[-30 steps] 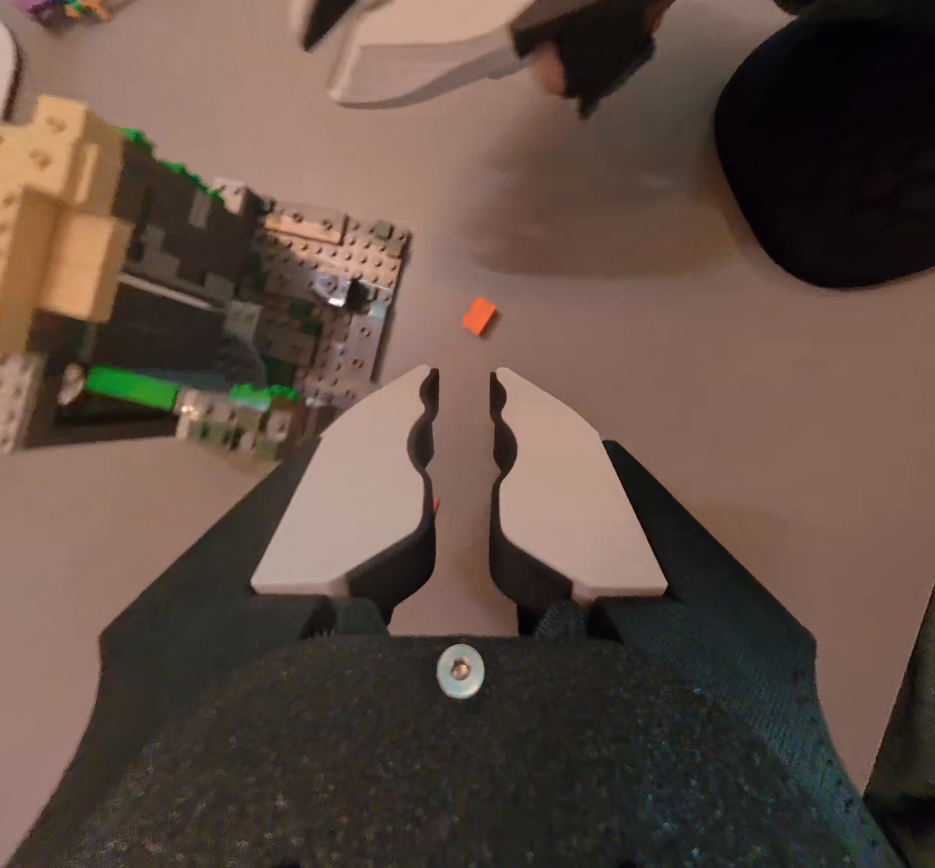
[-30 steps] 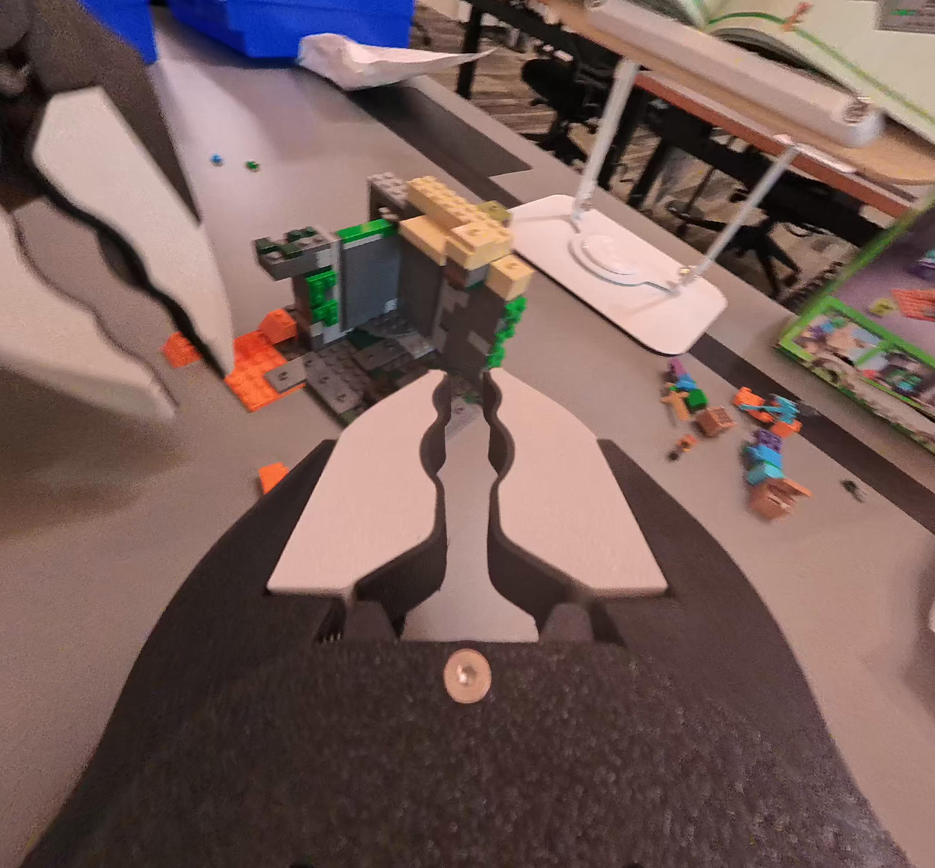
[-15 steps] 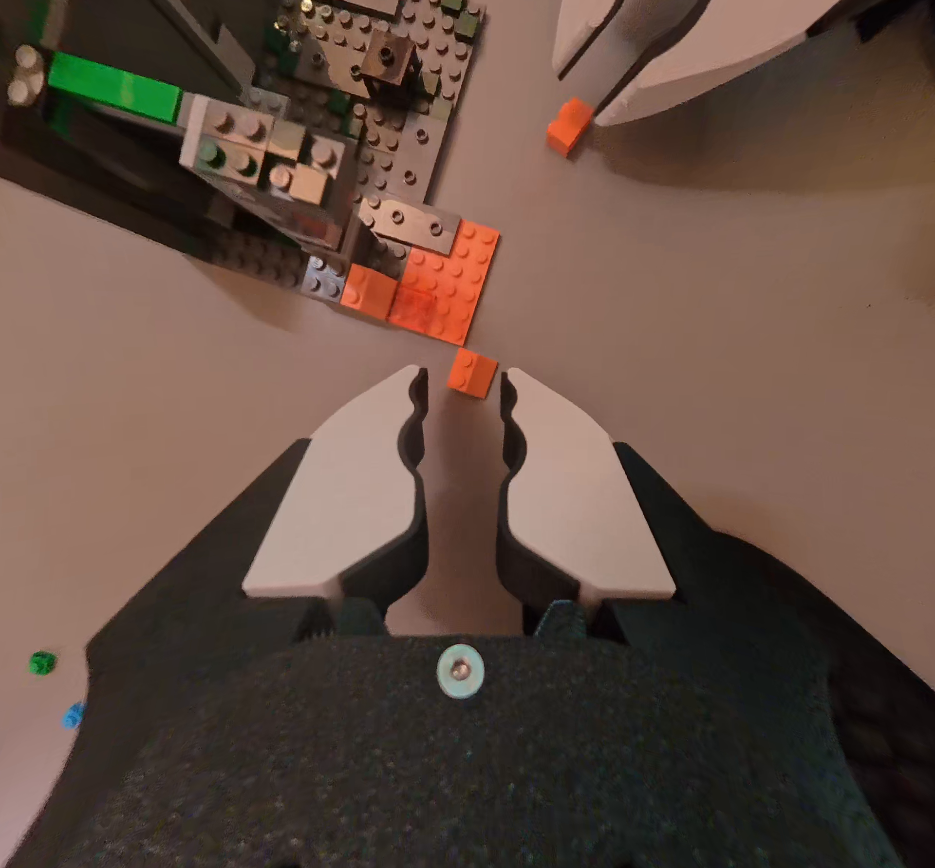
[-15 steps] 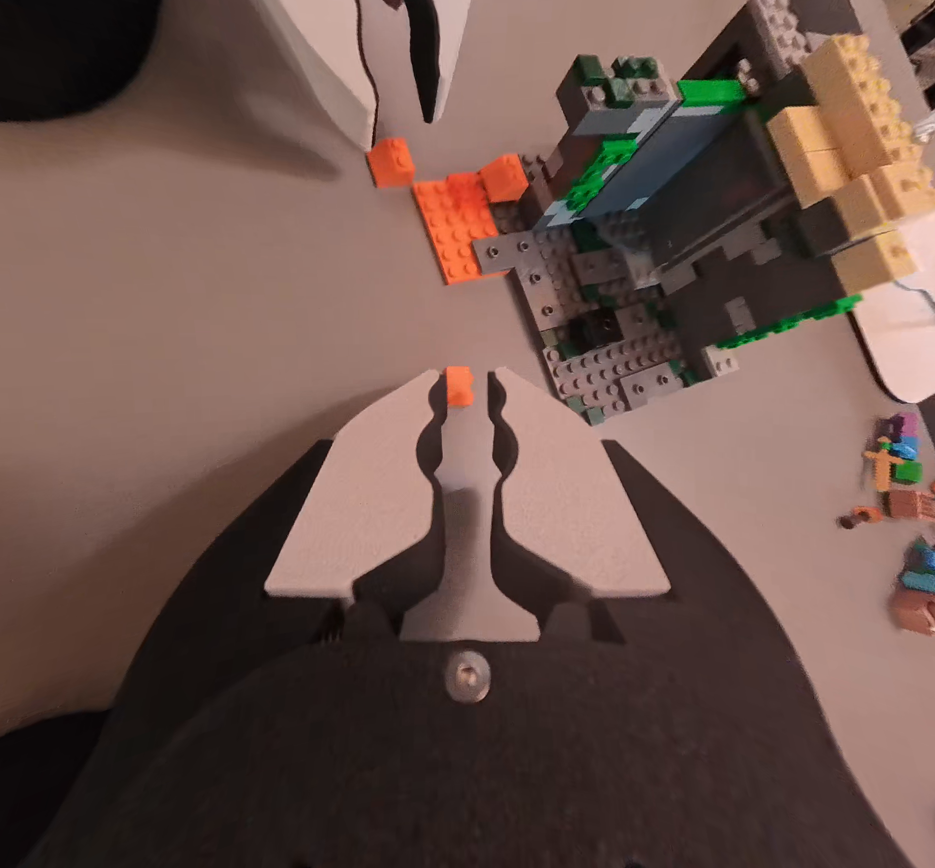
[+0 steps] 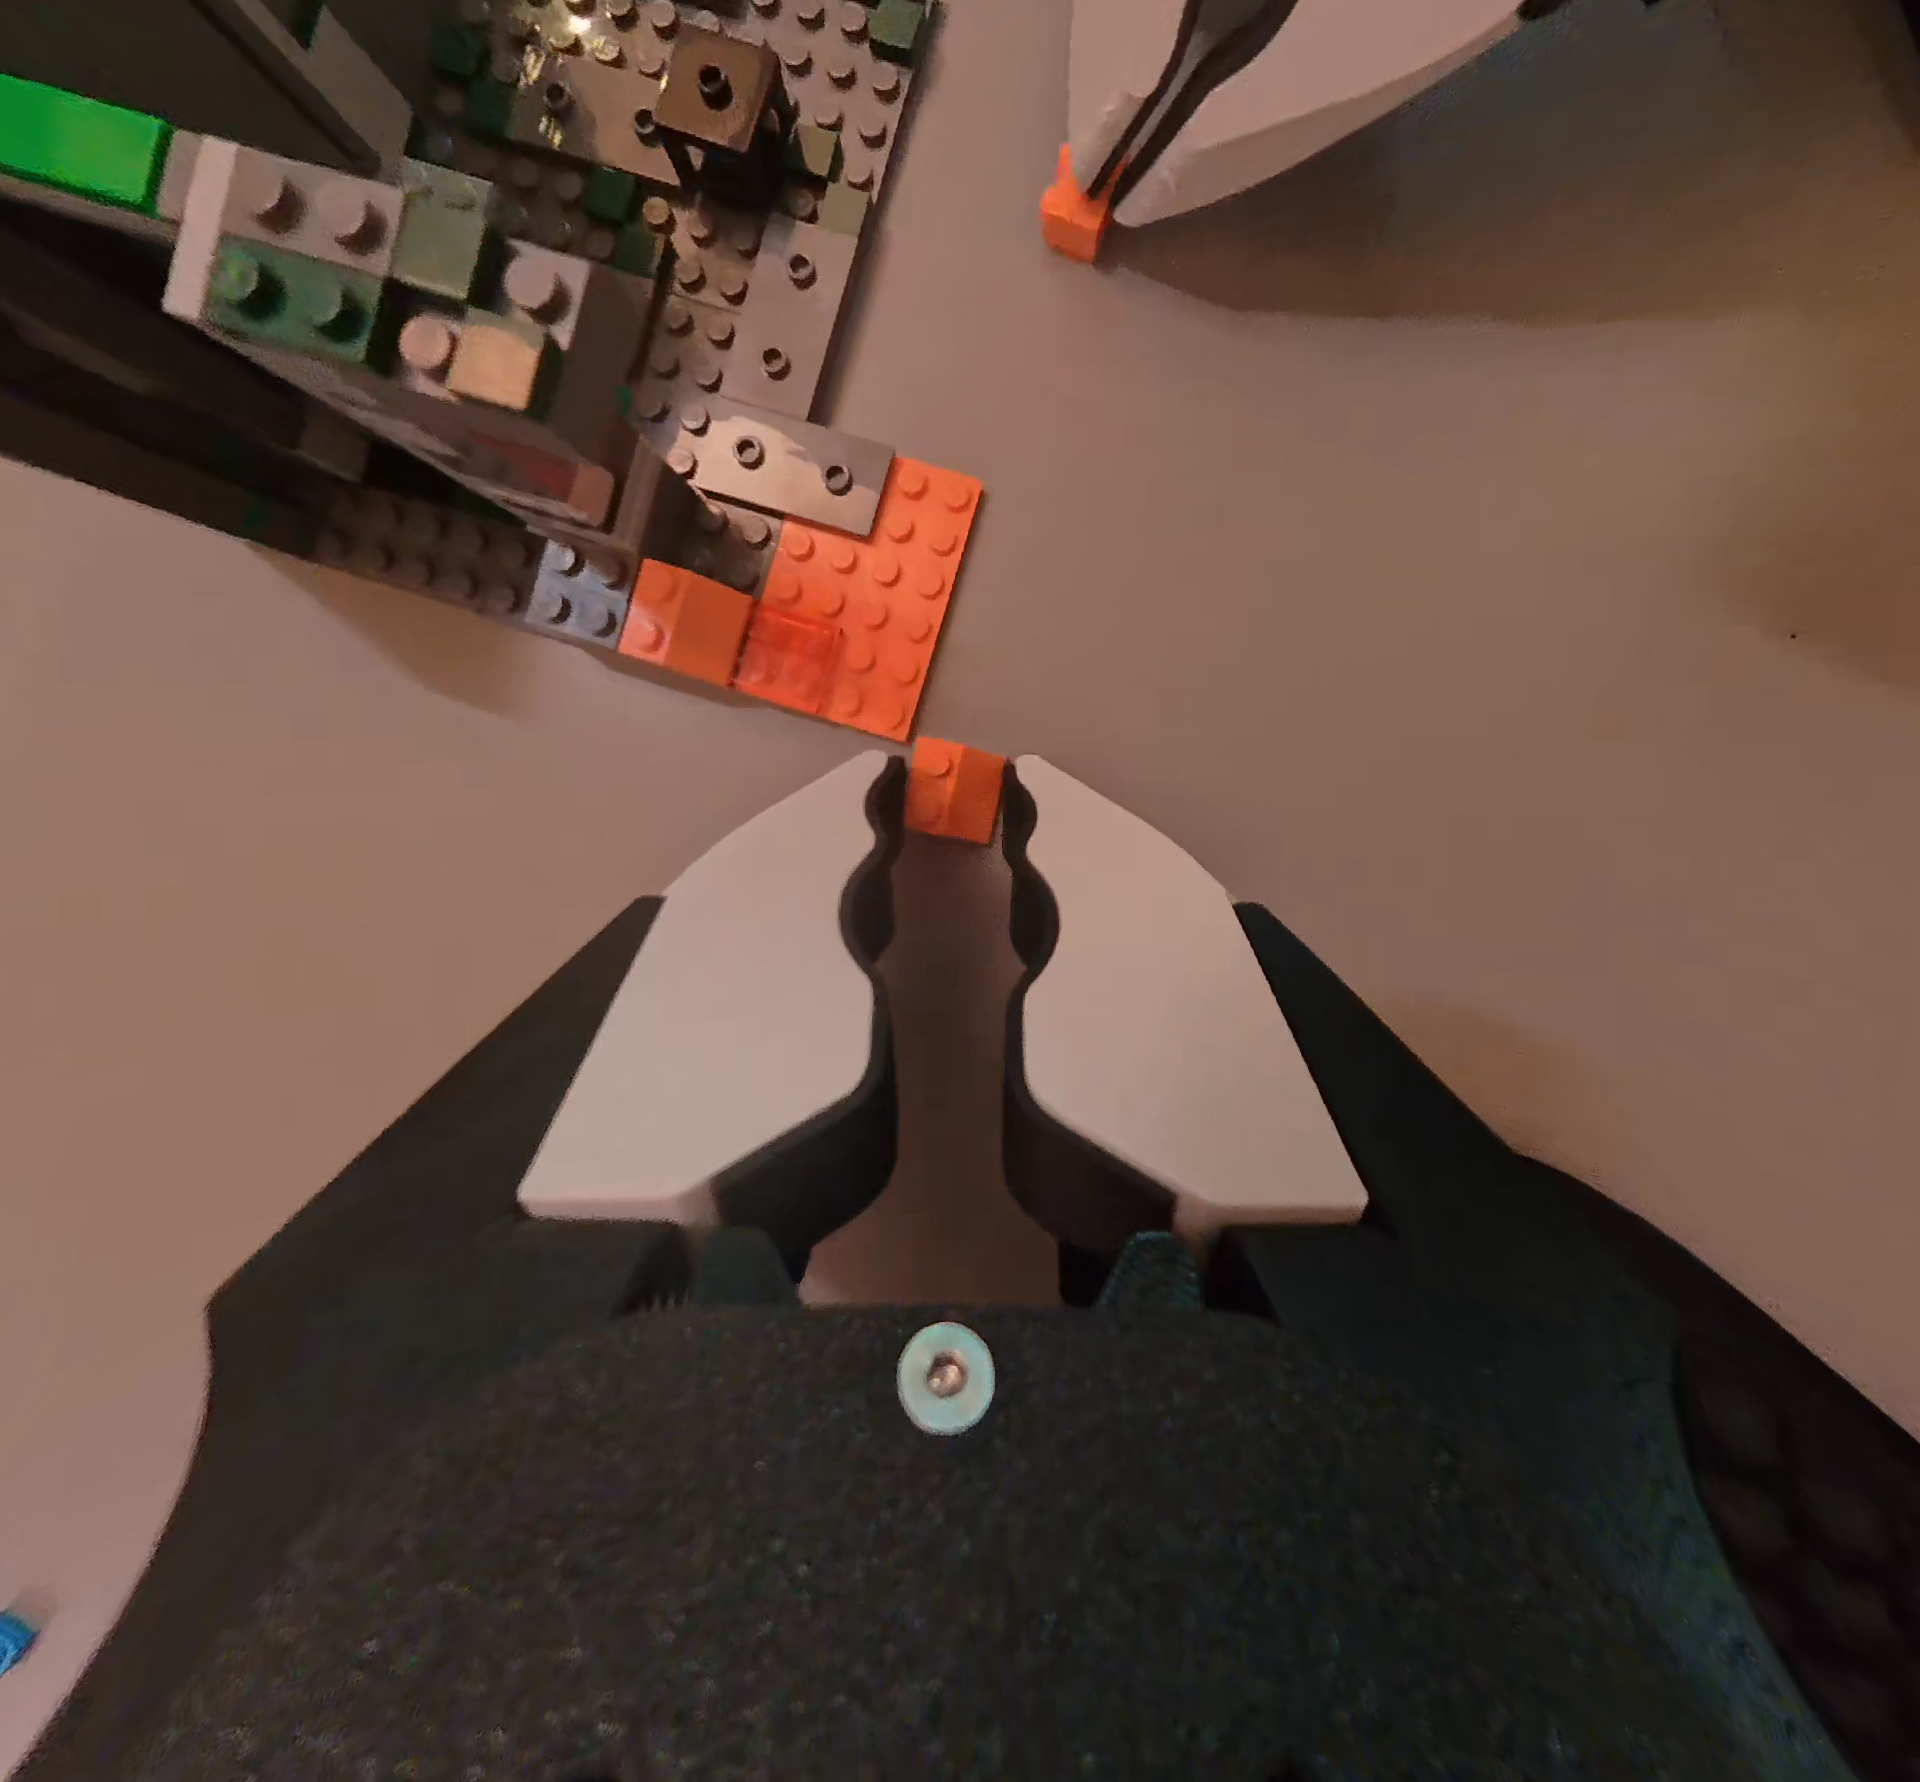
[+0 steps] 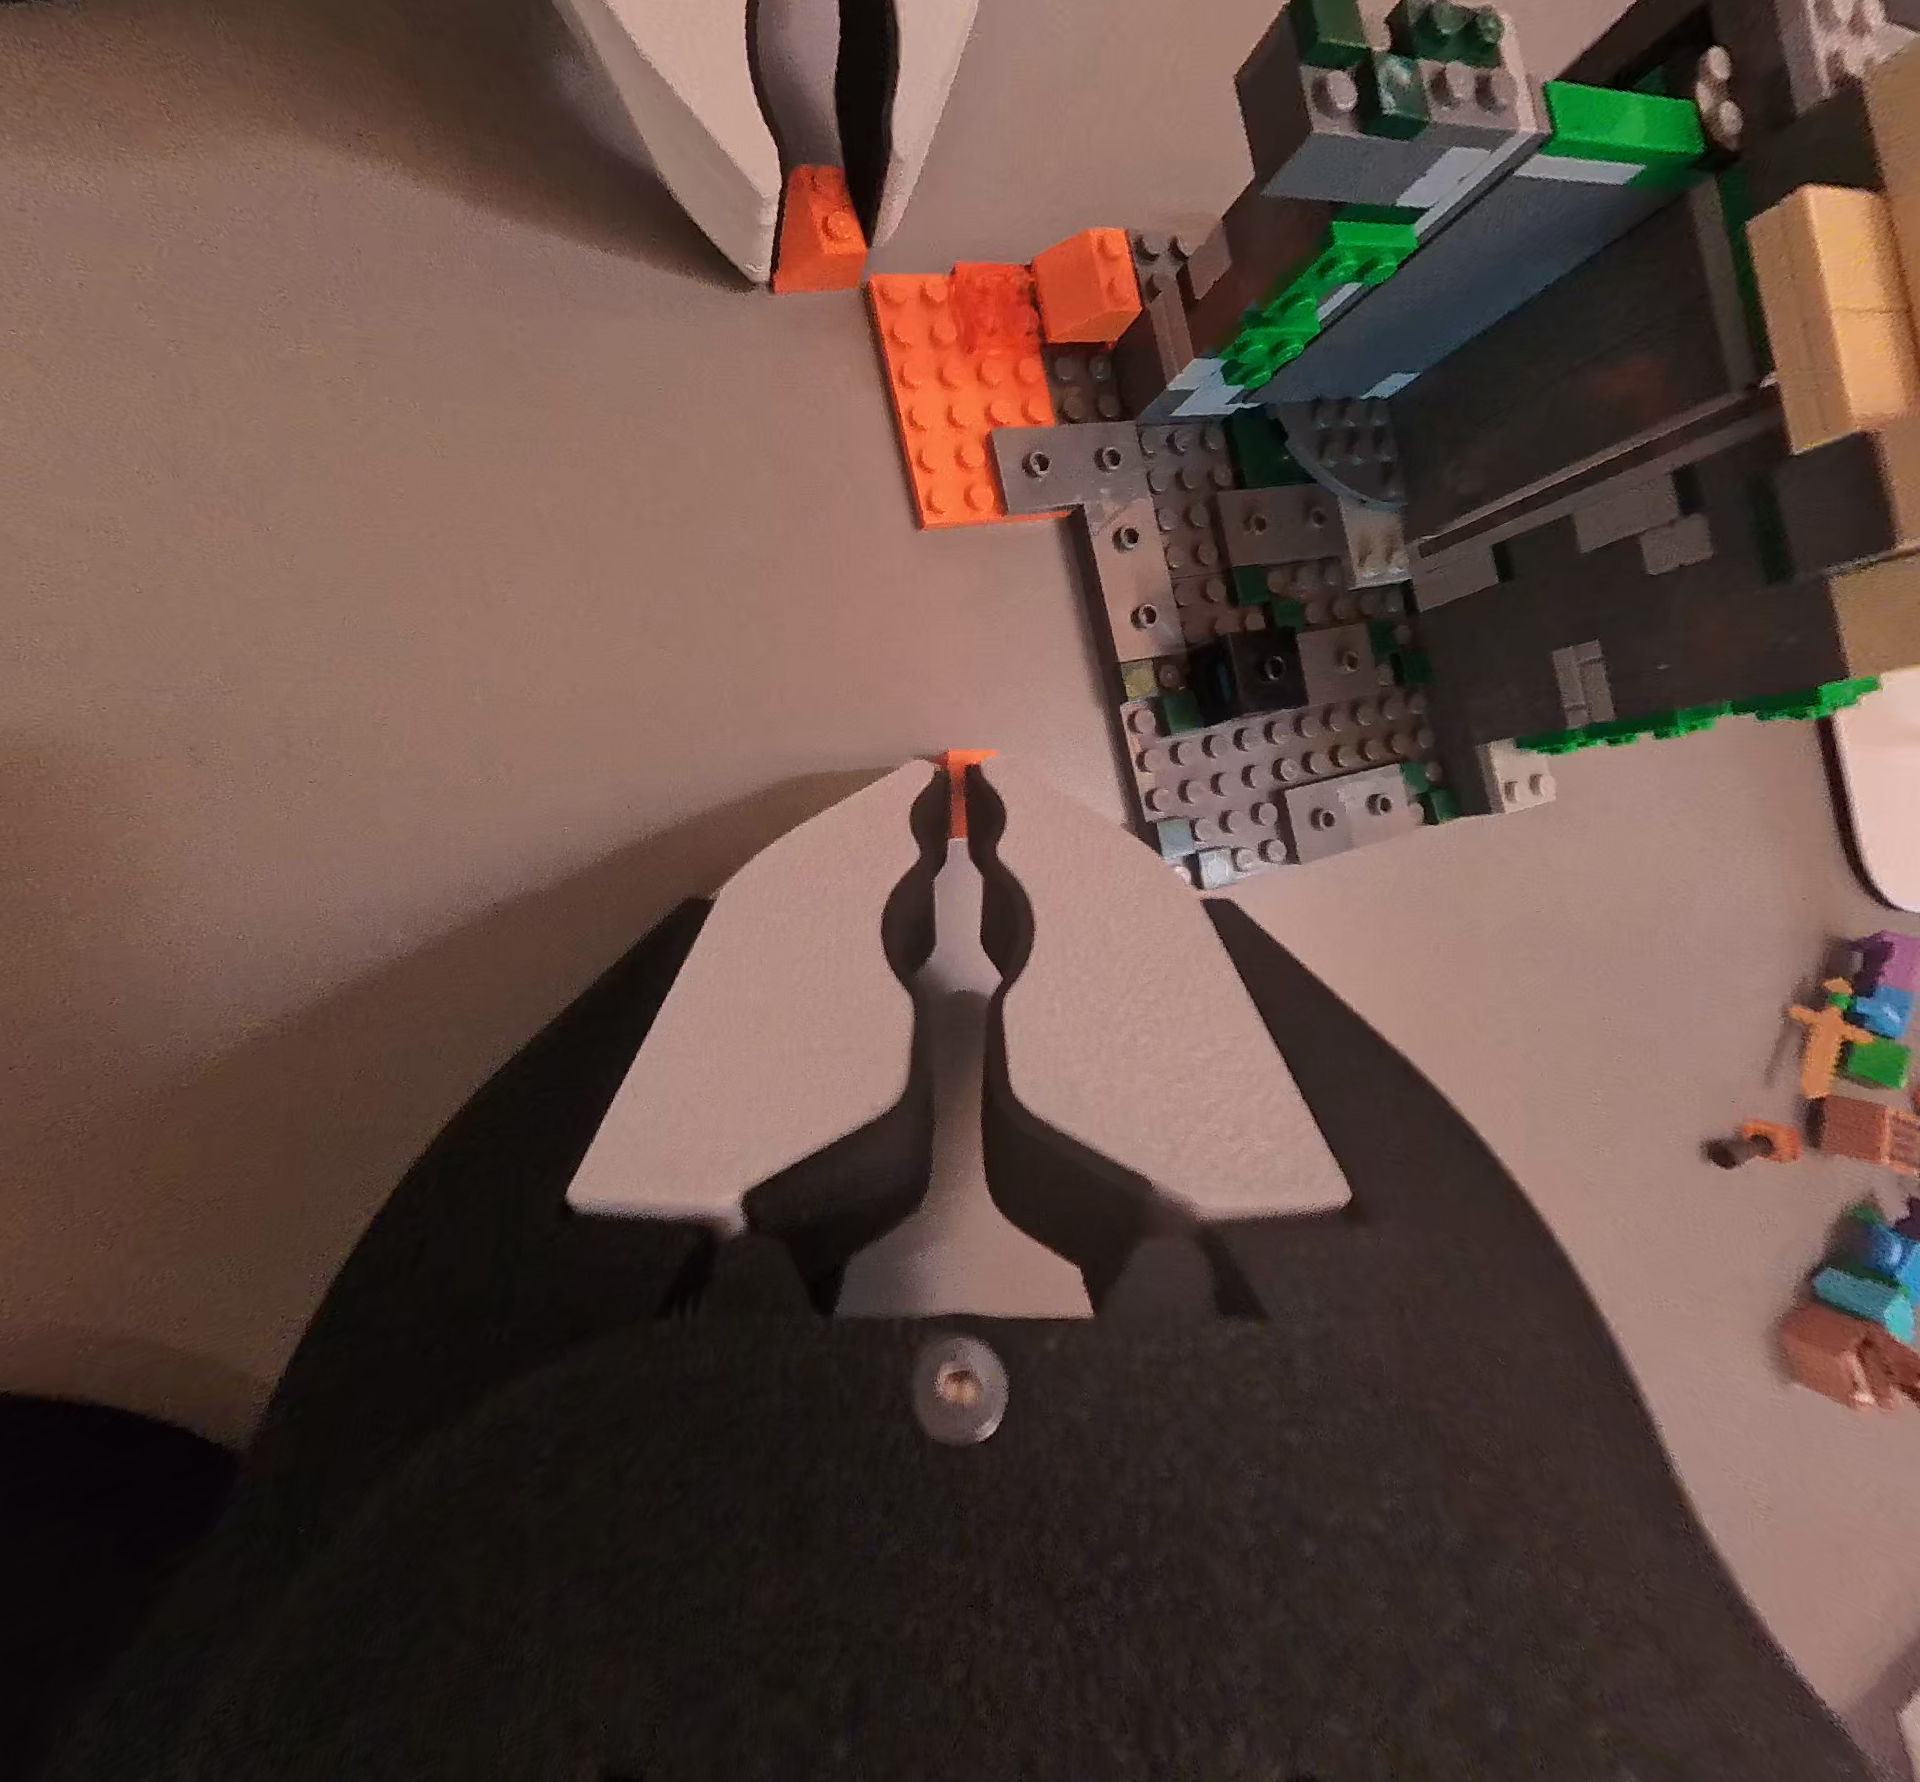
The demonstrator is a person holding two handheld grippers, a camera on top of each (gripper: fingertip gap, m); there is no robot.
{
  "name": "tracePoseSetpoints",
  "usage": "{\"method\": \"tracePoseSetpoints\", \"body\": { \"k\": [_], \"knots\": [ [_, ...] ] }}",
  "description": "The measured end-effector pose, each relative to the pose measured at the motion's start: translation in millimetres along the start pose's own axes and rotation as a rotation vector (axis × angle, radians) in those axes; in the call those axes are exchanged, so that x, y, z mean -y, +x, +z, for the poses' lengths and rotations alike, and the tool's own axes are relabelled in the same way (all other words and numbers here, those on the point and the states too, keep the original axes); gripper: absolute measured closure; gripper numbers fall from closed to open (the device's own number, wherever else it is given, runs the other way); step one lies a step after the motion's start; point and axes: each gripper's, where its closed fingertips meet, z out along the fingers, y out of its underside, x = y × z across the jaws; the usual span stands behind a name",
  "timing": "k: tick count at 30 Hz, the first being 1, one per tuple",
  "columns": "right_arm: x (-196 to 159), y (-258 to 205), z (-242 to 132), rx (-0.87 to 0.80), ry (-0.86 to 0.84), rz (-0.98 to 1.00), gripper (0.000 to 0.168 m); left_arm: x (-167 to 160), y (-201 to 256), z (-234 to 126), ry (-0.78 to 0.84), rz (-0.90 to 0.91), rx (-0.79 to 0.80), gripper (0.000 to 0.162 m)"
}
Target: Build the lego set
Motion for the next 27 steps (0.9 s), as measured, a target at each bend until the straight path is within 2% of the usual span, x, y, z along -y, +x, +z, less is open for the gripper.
{"method": "tracePoseSetpoints", "body": {
  "k": [9, 17, 27],
  "knots": [
    [-5, 1, -8, 0.101, 0.033, -0.137, 0.168, 8, 12, 4, 0.014, 0.009, -0.022, 0.145],
    [7, 3, -13, 0.072, 0.115, -0.057, 0.165, 17, 21, 7, 0.051, 0.006, -0.043, 0.144],
    [-2, -1, -12, 0.084, 0.066, 0.021, 0.154, 17, 19, -1, 0.085, -0.001, -0.026, 0.142]
  ]
}}
